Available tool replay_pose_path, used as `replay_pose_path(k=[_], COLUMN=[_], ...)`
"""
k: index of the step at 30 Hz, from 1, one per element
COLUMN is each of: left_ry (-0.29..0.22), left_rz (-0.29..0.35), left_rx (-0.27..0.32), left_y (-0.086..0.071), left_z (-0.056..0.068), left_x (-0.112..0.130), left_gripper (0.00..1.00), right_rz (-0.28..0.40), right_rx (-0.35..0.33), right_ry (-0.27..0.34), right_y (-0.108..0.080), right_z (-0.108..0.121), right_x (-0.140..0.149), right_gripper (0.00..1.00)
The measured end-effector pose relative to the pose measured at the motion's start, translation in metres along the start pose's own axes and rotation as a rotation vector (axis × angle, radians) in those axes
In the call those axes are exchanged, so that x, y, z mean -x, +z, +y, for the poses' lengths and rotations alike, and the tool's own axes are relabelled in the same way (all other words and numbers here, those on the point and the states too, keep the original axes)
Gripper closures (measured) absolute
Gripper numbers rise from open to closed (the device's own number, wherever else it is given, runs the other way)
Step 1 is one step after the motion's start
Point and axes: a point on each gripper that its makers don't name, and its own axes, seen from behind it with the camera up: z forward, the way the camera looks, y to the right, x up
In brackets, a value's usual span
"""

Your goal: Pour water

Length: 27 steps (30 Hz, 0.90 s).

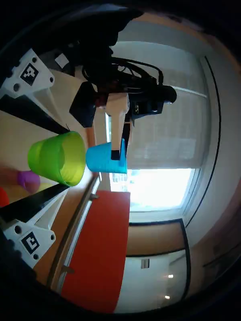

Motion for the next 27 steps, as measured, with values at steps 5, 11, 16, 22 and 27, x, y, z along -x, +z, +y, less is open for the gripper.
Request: replay_pose_path(k=[5, 11, 16, 22, 27], left_ry=[0.001, 0.022, 0.039, 0.063, 0.071], left_rz=[-0.048, -0.103, -0.151, -0.205, -0.239], left_rx=[0.008, 0.013, 0.027, 0.035, 0.05], left_y=[-0.004, -0.007, -0.008, -0.011, -0.013], left_z=[-0.001, 0.0, 0.004, 0.008, 0.012], left_x=[0.018, 0.042, 0.062, 0.086, 0.104], left_gripper=[0.12, 0.12, 0.12, 0.12, 0.12], right_rz=[-0.023, -0.077, -0.132, -0.186, -0.24], right_rx=[-0.005, -0.008, -0.009, -0.025, -0.03], right_ry=[0.011, 0.002, -0.002, 0.004, 0.0], right_y=[-0.005, -0.013, -0.018, -0.023, -0.027], right_z=[0.0, 0.002, 0.003, 0.001, 0.001], right_x=[0.006, 0.023, 0.04, 0.058, 0.075], right_gripper=[0.09, 0.09, 0.09, 0.09, 0.09])
